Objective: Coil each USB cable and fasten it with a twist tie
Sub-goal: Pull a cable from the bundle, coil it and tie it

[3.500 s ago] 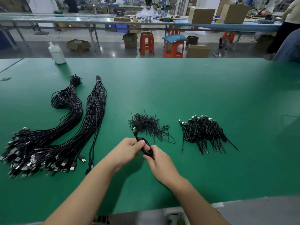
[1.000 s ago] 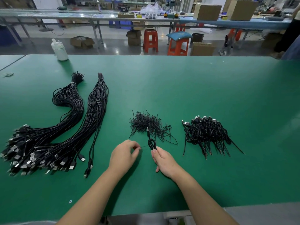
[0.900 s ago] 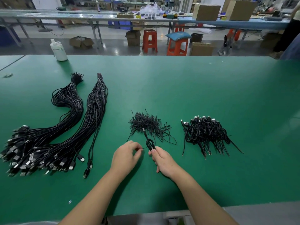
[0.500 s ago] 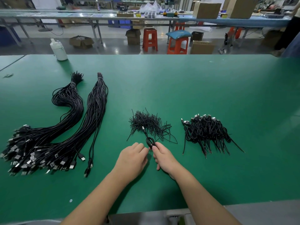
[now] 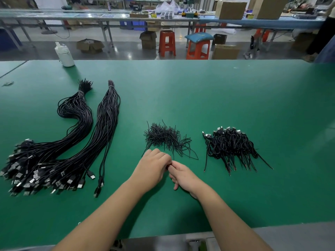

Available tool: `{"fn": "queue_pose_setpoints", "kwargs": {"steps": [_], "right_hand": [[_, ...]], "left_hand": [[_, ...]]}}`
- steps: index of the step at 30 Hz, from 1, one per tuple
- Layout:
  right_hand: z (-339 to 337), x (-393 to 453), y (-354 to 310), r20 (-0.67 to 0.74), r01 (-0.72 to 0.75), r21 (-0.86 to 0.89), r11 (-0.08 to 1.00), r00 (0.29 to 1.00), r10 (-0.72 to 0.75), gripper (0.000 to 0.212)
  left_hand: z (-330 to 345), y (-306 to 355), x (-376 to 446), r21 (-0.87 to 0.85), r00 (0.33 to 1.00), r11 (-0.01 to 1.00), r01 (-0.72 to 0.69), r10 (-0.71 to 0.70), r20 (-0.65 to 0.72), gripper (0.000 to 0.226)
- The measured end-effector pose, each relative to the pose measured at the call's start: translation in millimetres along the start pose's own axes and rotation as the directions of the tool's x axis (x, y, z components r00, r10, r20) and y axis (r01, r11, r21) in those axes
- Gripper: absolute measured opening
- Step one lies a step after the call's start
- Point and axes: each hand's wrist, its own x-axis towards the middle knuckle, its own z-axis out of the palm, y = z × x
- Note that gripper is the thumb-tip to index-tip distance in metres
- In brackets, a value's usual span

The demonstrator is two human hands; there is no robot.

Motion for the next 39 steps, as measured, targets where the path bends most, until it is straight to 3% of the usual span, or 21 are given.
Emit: {"fn": "queue_pose_setpoints", "kwargs": {"steps": [4, 7, 13, 17, 23, 30, 35, 39], "right_hand": [[-0.3, -3.0, 1.6, -0.026, 0.029, 0.025, 0.999, 0.999, -0.028, 0.024], [4.5, -6.1, 4.4, -0.094, 0.062, -0.075, 0.995, 0.993, -0.069, 0.024], [16.8, -6.9, 17.3, -0.274, 0.123, -0.362, 0.924, 0.934, -0.231, 0.020], [27.4, -9.6, 28.0, -0.349, 0.162, -0.515, 0.842, 0.858, -0.378, 0.023], [36.2, -16.1, 31.6, -0.318, 0.207, -0.674, 0.709, 0.786, -0.531, 0.026], [41.6, -21.3, 26.7, -0.276, 0.189, -0.794, 0.578, 0.735, -0.620, 0.016], [45.0, -21.6, 27.4, -0.239, 0.168, -0.856, 0.488, 0.709, -0.664, 0.008], [46.3, -20.9, 31.3, -0.190, 0.149, -0.902, 0.406, 0.708, -0.680, 0.011]], "left_hand": [[9.9, 8.2, 4.0, -0.252, 0.950, 0.918, 0.307, -0.312, 0.019, 0.011], [16.1, 11.4, 9.1, -0.321, 0.884, 0.829, 0.457, -0.464, 0.058, 0.013], [15.4, 14.7, 5.9, -0.327, 0.797, 0.730, 0.601, -0.580, 0.171, 0.011], [9.2, 11.2, 4.0, -0.311, 0.722, 0.652, 0.692, -0.634, 0.277, 0.011], [-6.0, -3.2, 4.2, -0.294, 0.686, 0.623, 0.725, -0.613, 0.392, 0.017], [-14.0, -5.2, 4.2, -0.226, 0.640, 0.620, 0.752, -0.602, 0.477, 0.050], [-26.9, -10.5, 7.0, -0.164, 0.621, 0.675, 0.719, -0.520, 0.586, 0.017], [-29.3, -1.4, 8.1, -0.020, 0.654, 0.790, 0.613, -0.494, 0.573, 0.014]]}}
